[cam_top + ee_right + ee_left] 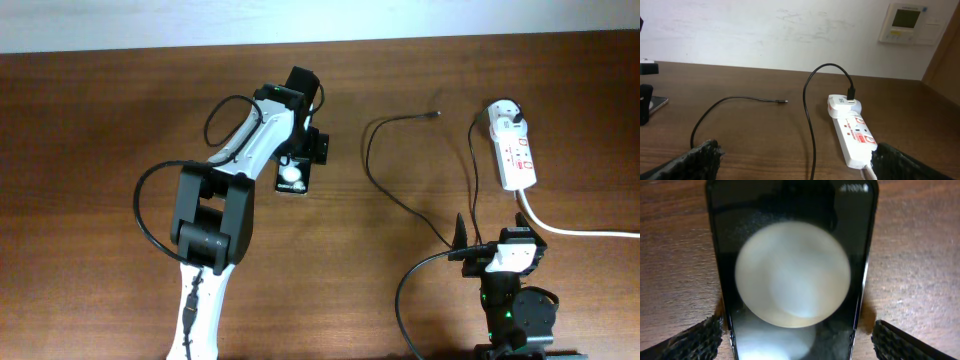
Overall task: Plug charger to phone and switch on socket
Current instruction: 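Lift the phone with the left gripper and tilt it upright, then rotate the held phone with the left gripper, bottom edge toward center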
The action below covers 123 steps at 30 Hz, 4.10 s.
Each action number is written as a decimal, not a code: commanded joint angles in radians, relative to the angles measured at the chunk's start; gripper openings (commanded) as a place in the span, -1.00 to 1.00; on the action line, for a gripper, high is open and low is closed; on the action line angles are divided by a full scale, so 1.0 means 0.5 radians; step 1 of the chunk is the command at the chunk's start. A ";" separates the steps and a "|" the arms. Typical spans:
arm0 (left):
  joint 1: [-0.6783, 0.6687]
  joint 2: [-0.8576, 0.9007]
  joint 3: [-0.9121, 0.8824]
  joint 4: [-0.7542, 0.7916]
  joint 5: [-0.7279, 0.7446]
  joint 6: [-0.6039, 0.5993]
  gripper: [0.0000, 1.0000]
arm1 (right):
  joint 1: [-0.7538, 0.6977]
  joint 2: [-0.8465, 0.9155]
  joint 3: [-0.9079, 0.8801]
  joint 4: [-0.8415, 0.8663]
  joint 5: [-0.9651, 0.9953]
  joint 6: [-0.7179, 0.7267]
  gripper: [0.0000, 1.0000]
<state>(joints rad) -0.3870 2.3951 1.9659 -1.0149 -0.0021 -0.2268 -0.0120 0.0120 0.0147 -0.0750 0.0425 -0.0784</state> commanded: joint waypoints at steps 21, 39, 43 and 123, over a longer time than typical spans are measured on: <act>-0.072 0.095 -0.097 0.008 -0.147 -0.082 0.98 | 0.011 -0.013 -0.018 -0.008 -0.011 0.008 0.98; -0.059 0.094 -0.096 0.008 -0.146 -0.082 0.41 | 0.011 -0.013 -0.018 -0.008 -0.011 0.008 0.98; -0.059 0.055 -0.090 -0.018 -0.132 -0.082 0.29 | 0.011 -0.013 -0.018 -0.008 -0.011 0.008 0.98; 0.401 -1.588 -1.614 0.319 1.795 -0.176 0.01 | 0.011 -0.013 -0.018 -0.008 -0.011 0.008 0.97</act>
<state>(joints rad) -0.1940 1.5402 1.1572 -0.8700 0.7677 -0.3985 -0.0120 0.0120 0.0147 -0.0750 0.0425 -0.0788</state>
